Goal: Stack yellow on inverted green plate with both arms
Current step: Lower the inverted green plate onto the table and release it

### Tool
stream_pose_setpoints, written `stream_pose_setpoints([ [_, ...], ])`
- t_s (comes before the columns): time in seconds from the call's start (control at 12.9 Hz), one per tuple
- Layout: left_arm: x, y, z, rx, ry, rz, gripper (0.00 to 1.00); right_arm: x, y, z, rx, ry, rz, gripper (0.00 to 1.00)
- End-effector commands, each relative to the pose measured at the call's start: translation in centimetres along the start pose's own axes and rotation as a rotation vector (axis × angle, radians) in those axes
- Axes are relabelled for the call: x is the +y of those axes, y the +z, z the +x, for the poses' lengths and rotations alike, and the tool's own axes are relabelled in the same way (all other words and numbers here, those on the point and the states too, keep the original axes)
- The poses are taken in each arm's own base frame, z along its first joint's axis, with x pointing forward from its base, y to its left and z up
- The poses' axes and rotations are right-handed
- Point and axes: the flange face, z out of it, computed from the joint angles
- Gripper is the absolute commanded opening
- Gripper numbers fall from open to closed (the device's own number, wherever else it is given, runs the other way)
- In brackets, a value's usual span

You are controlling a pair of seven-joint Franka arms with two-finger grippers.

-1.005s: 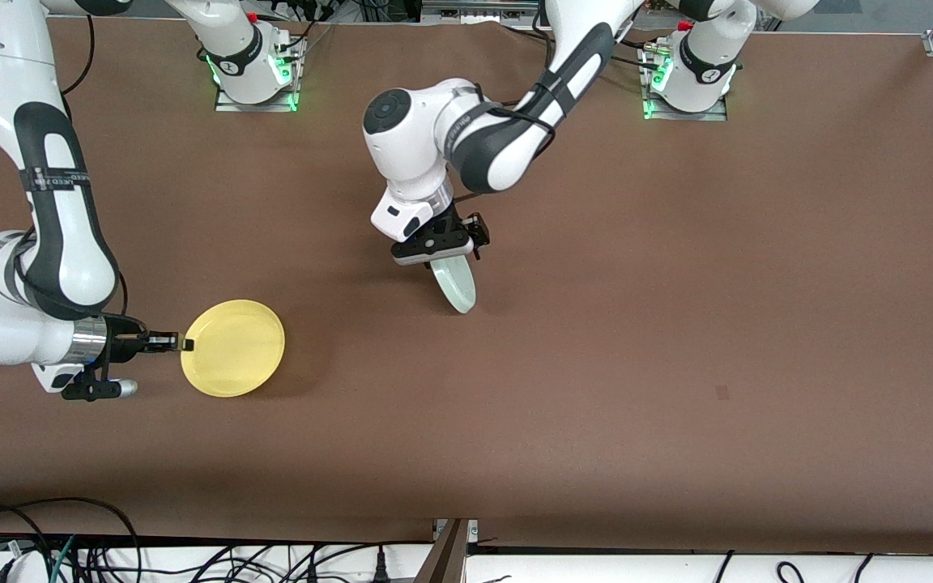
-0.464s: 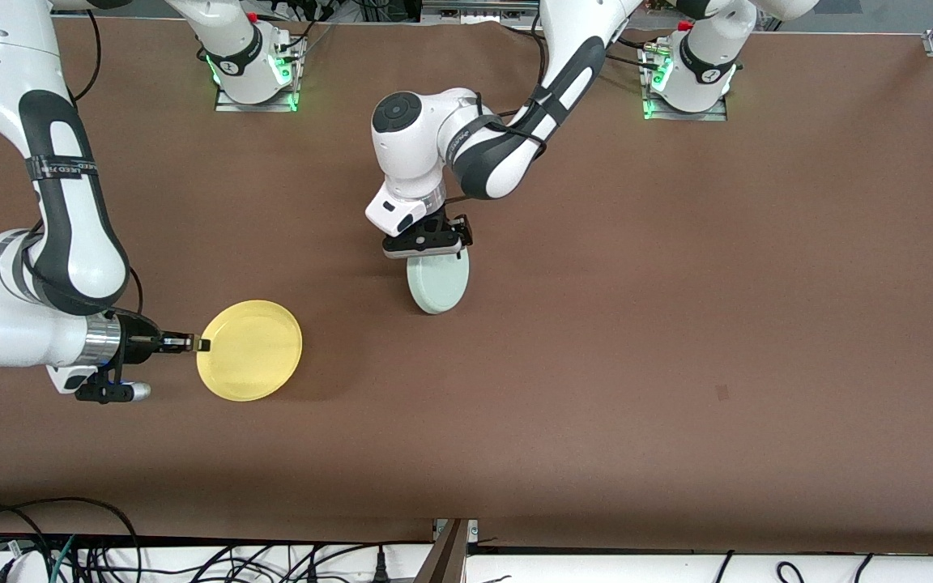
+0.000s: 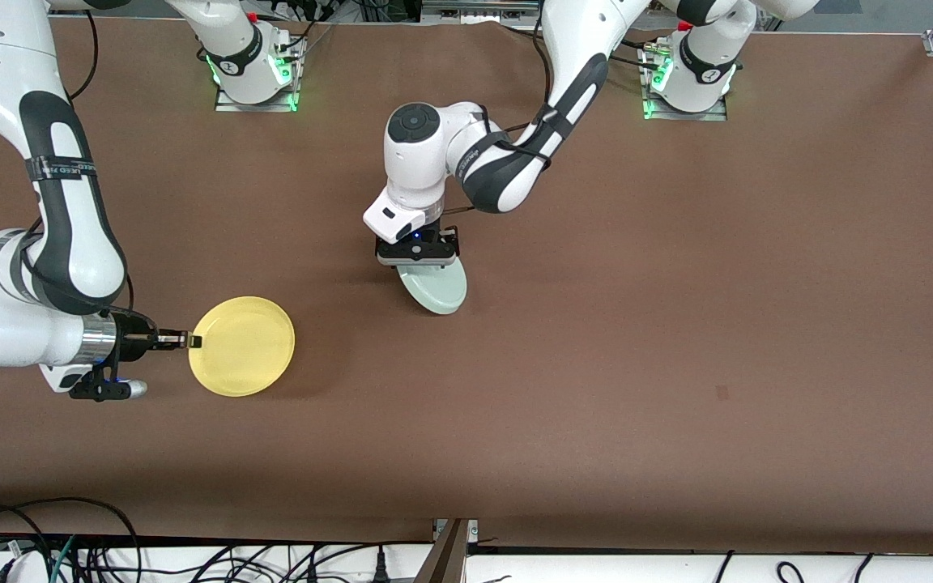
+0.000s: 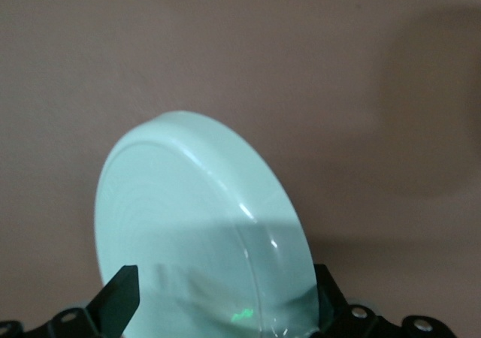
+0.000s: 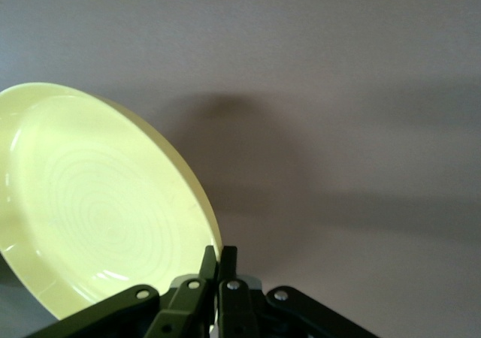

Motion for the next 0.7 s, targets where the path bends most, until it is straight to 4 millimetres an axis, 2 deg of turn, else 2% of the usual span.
stream_pose_setpoints([
  [0.0,-0.5,1.2,0.3,-0.073,0.014,-0.070,1.00,0.1,-0.4,-0.1,-0.013,-0.013,-0.027,0.00],
  [0.15,-1.5,2.2,1.4,-0.127,0.050,-0.110,1.00,-0.4,-0.3,-0.1,-0.014,-0.009,-0.022,0.00],
  [0.39,-2.0,1.5,2.8,-0.143,0.070,-0.170,1.00,-1.0,0.0,0.0,-0.017,-0.007,-0.019,0.00],
  [0.46,-2.2,0.8,3.0,-0.143,0.072,-0.162,1.00,-1.0,0.0,0.0,-0.017,-0.005,-0.016,0.00],
  [0.54,-2.5,-1.0,3.5,-0.160,0.074,-0.139,1.00,-1.1,0.1,-0.1,-0.018,0.002,-0.015,0.00],
  [0.62,-3.6,-2.8,4.9,-0.173,0.066,-0.106,1.00,-1.9,0.4,-0.1,-0.026,0.016,-0.015,0.00],
])
